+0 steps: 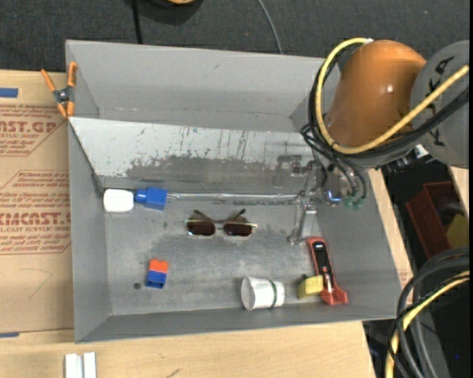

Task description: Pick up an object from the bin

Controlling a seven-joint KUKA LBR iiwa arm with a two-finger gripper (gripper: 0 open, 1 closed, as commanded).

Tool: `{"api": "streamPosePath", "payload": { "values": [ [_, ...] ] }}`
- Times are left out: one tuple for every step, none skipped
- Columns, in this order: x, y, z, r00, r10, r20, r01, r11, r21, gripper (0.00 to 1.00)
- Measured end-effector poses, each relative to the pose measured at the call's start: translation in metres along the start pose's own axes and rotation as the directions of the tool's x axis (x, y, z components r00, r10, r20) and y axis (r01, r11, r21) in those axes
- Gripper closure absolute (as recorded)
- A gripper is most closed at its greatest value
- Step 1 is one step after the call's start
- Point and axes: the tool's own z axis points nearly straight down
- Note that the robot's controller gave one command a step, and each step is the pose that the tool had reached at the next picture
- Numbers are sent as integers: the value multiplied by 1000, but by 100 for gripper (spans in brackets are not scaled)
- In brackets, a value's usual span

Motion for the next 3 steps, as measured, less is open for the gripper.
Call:
{"api": "streamPosePath", "payload": {
  "values": [
    [-1, 0, -5, 1000, 0, 8, 0, 1000, 0, 0],
    [-12, 25, 29, 999, -49, 10, 49, 999, 2, 0],
    [-17, 50, 65, 998, -66, 10, 66, 998, 0, 0]
  ]
}}
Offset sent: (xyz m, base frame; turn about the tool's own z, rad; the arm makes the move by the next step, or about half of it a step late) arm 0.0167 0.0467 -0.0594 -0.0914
